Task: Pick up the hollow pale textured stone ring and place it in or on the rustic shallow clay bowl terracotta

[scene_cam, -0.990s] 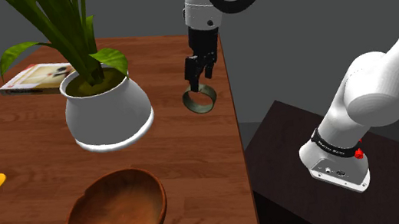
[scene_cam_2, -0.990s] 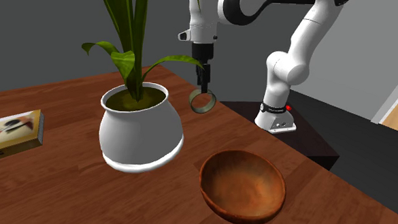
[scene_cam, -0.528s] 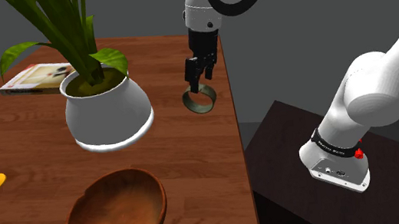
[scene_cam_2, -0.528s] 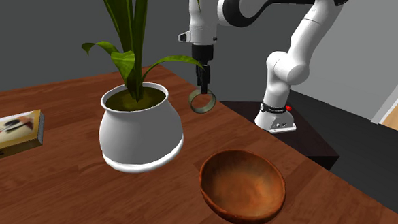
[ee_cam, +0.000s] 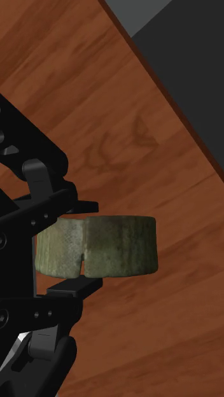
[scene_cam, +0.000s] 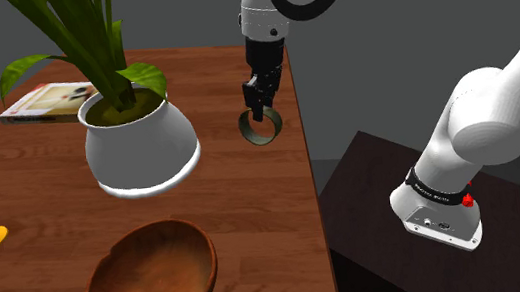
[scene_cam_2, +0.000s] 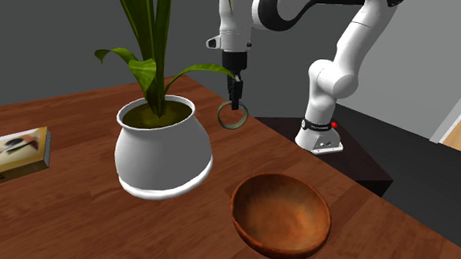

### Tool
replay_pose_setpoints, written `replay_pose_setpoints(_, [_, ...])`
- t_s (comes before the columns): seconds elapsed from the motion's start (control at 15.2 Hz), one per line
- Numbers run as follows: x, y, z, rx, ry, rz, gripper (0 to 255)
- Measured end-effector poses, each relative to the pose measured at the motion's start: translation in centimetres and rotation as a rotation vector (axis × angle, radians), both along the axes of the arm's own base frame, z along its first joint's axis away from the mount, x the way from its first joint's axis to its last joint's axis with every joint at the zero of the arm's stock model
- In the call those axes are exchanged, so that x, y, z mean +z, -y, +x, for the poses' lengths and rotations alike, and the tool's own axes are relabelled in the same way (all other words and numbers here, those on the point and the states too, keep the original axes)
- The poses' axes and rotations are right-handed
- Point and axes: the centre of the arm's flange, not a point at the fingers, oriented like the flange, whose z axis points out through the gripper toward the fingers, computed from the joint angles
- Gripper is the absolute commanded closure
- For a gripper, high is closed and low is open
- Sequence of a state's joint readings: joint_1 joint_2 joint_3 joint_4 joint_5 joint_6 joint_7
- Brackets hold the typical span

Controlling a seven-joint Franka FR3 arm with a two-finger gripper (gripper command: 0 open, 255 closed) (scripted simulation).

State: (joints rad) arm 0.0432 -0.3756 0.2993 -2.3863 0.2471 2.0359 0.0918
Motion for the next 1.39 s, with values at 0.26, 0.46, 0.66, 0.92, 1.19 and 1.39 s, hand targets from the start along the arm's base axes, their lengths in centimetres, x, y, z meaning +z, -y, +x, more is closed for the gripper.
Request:
replay_pose_setpoints(0.26, [0.6,0.0,0.0,0.0,0.0,0.0,255])
replay_pose_setpoints(0.46, [2.1,0.0,0.0,0.0,0.0,0.0,255])
replay_pose_setpoints(0.66, [3.5,0.0,0.1,0.0,0.0,0.0,255])
replay_pose_setpoints(0.92, [5.8,0.0,0.0,0.0,0.0,0.0,255])
replay_pose_setpoints(1.19, [7.9,0.0,0.0,0.0,0.0,0.0,255])
replay_pose_setpoints(1.39, [9.4,0.0,0.0,0.0,0.0,0.0,255])
